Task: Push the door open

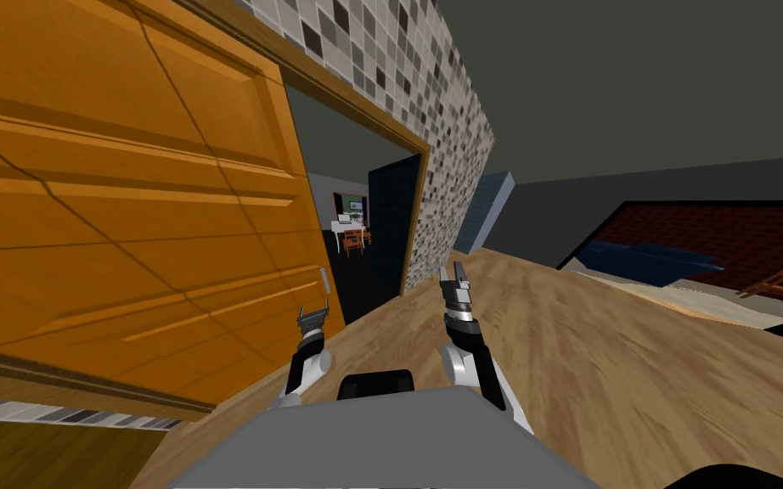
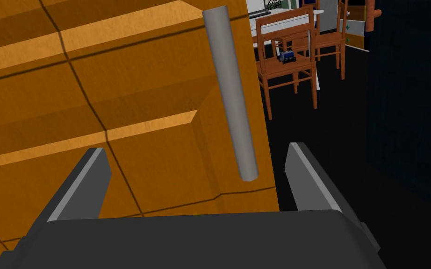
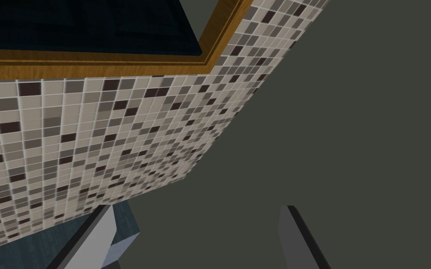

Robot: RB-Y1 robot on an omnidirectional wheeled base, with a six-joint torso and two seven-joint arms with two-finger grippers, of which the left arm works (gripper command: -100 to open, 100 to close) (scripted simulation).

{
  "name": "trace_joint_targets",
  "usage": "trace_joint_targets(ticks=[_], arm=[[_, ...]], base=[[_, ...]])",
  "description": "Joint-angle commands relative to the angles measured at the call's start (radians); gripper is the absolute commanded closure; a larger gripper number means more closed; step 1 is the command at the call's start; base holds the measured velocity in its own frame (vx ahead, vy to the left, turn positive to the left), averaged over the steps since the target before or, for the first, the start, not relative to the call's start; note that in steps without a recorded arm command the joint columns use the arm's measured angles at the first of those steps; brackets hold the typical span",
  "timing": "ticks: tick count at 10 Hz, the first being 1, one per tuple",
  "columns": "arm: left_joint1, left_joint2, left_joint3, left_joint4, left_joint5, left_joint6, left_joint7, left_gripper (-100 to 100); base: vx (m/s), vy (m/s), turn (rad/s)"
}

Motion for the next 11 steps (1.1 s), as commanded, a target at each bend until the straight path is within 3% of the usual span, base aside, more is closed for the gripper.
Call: trace_joint_targets(ticks=[1, 2, 11], arm=[[-0.012, -0.007, 0.002, 0.03, 0.018, -0.007, 0.024, -100], [-0.026, -0.013, 0.004, 0.065, 0.038, -0.013, 0.052, -100], [-0.078, -0.042, 0.012, 0.194, 0.114, -0.038, 0.154, -100]], base=[[0.068, 0.055, -0.086], [0.093, 0.063, -0.13], [0.054, 0.044, -0.061]])
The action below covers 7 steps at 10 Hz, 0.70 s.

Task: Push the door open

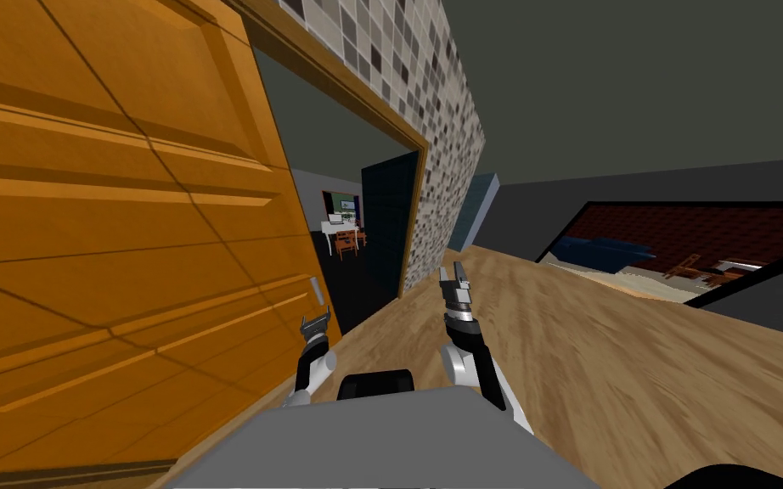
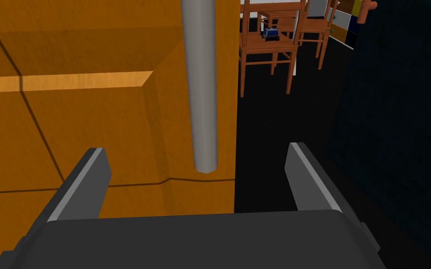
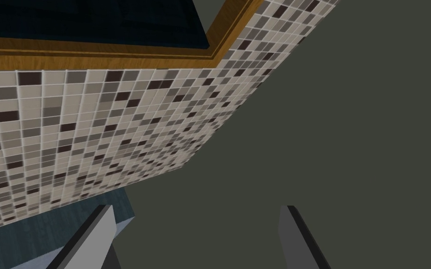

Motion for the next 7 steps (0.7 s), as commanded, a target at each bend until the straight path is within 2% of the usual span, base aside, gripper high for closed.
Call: trace_joint_targets(ticks=[1, 2, 5, 7], arm=[[0.0, 0.0, 0.0, 0.0, 0.0, 0.0, 0.0, -100], [0.001, 0.015, 0.001, 0.005, 0.002, -0.004, 0.007, -100], [0.004, 0.031, 0.003, 0.011, 0.005, -0.008, 0.015, -100], [0.006, 0.034, 0.004, 0.014, 0.006, -0.011, 0.02, -100]], base=[[0.018, 0.018, -0.013], [0.084, 0.04, -0.025], [0.145, 0.096, -0.024], [0.164, 0.091, -0.03]])
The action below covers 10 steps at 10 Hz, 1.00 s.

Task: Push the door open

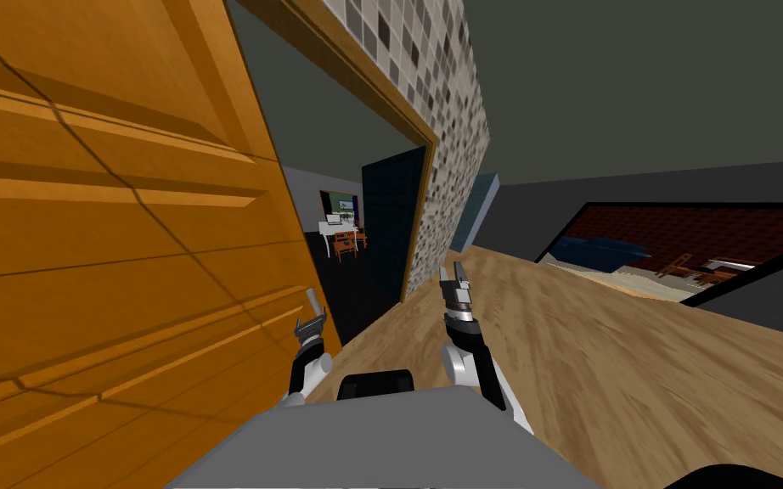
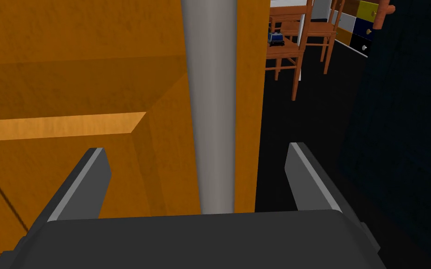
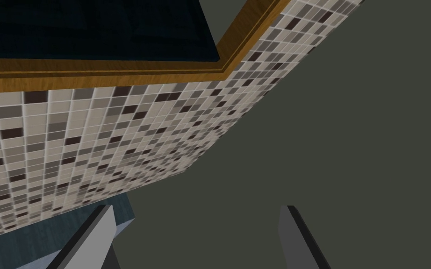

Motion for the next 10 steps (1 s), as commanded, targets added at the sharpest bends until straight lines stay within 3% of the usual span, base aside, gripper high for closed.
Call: trace_joint_targets(ticks=[1, 4, 5, 10], arm=[[0.001, 0.001, 0.001, 0.006, 0.002, -0.004, 0.006, -100], [0.002, -0.003, 0.002, 0.009, 0.003, -0.006, 0.01, -100], [0.002, -0.003, 0.002, 0.009, 0.003, -0.006, 0.01, 100], [0.002, -0.003, 0.002, 0.009, 0.003, -0.006, 0.01, 100]], base=[[0.18, 0.099, -0.025], [0.125, 0.092, -0.02], [-0.009, -0.004, 0.005], [-0.005, -0.006, -0.005]])
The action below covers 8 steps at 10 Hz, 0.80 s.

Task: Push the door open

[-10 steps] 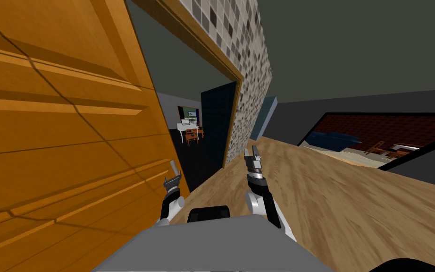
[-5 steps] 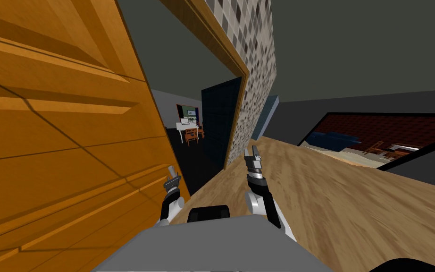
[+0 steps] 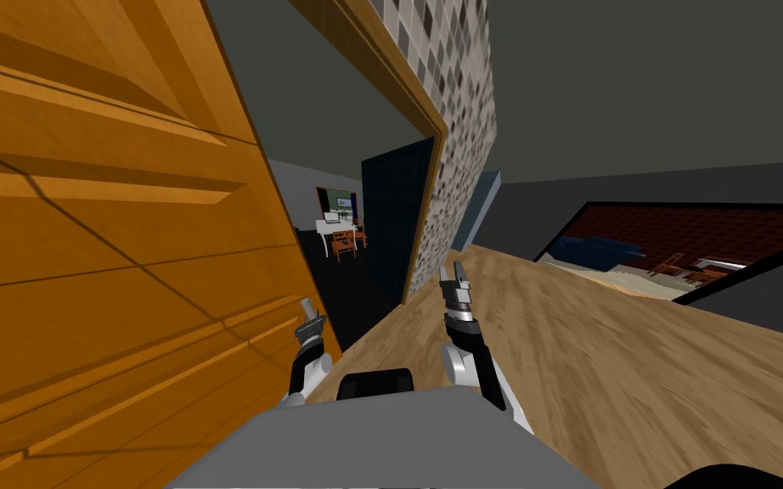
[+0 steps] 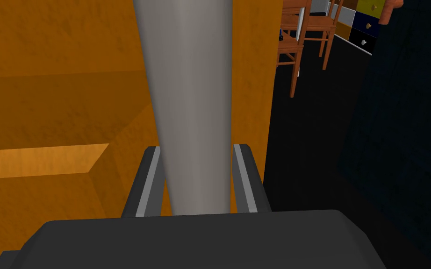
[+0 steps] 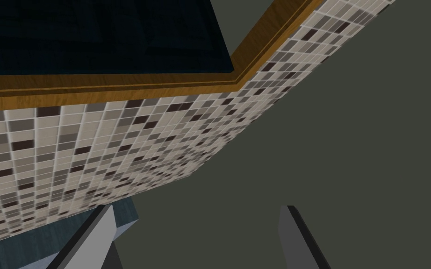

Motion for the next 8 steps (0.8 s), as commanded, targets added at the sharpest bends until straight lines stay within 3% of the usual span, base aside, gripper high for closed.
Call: trace_joint_targets(ticks=[1, 3, 4, 8], arm=[[0.013, 0.009, 0.022, -0.012, 0.017, -0.004, -0.007, 100], [0.016, 0.01, 0.027, -0.015, 0.021, -0.006, -0.009, 100], [0.031, 0.017, 0.052, -0.028, 0.041, -0.011, -0.017, 100], [0.059, 0.026, 0.099, -0.054, 0.078, -0.02, -0.033, 100]], base=[[0.094, 0.033, -0.096], [0.135, 0.032, -0.038], [0.141, 0.048, -0.102], [0.16, 0.074, -0.082]])
